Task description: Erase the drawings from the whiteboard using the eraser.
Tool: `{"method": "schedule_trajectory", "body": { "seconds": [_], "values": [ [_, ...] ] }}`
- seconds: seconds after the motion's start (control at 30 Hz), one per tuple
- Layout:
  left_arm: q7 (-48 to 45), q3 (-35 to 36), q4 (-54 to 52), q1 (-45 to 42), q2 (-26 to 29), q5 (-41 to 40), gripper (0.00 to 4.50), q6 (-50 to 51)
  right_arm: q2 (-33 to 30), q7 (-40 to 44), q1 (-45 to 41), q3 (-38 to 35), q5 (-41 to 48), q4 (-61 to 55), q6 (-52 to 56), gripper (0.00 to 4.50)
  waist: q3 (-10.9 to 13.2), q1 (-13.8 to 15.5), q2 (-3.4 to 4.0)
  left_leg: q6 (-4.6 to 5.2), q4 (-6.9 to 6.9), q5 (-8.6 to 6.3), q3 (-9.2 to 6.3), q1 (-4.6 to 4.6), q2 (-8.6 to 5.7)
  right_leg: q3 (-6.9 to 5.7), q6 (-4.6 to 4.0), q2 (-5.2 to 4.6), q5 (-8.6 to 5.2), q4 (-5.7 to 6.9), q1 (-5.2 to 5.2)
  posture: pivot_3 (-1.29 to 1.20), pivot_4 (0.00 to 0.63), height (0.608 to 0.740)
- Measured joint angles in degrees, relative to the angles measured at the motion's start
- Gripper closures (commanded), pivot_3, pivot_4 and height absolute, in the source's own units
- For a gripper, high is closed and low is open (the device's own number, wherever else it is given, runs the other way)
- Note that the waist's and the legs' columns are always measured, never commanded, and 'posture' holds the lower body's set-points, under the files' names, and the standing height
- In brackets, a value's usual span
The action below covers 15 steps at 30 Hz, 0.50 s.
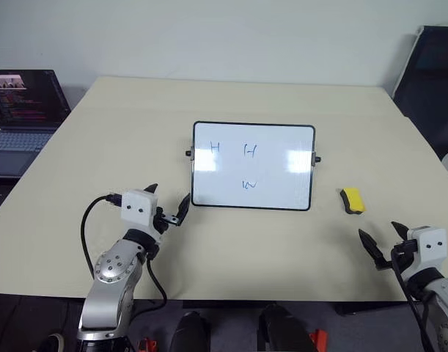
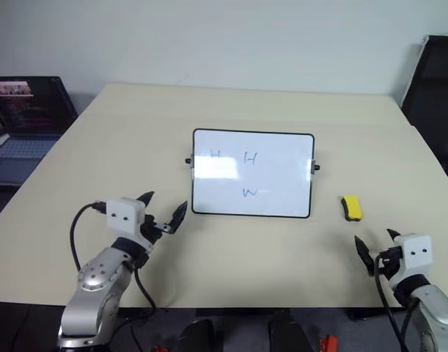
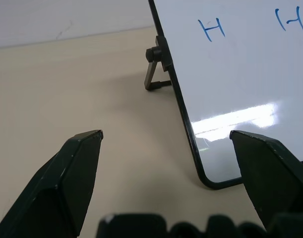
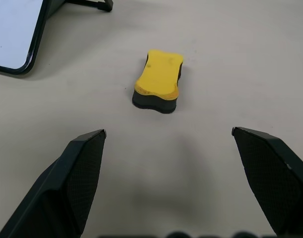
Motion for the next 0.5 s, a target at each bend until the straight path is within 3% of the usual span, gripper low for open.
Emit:
{"method": "schedule_trajectory", "body": {
  "seconds": [0.3, 0.5],
  "values": [
    [-0.8, -1.2, 0.0, -1.3, 0.3, 0.1, 0.00, 0.2, 0.9, -1.5, 1.1, 0.1, 0.0, -4.4, 1.2, 0.04, 0.0, -0.1, 0.01, 0.00, -0.16, -0.01, -0.03, 0.01, 0.00, -0.01, -0.01, -0.01, 0.01, -0.42, 0.20, 0.00, 0.150, 0.740],
    [-9.6, -1.5, -0.1, -4.2, 5.2, -3.9, 0.00, -0.3, 0.9, -4.9, -2.8, 0.9, 0.0, -8.0, 7.0, 0.04, 0.0, 0.1, 0.01, 0.01, -0.19, -0.04, -0.05, -0.10, 0.00, -0.06, -0.01, -0.01, 0.02, -0.50, 0.18, 0.00, 0.150, 0.740]
  ]
}}
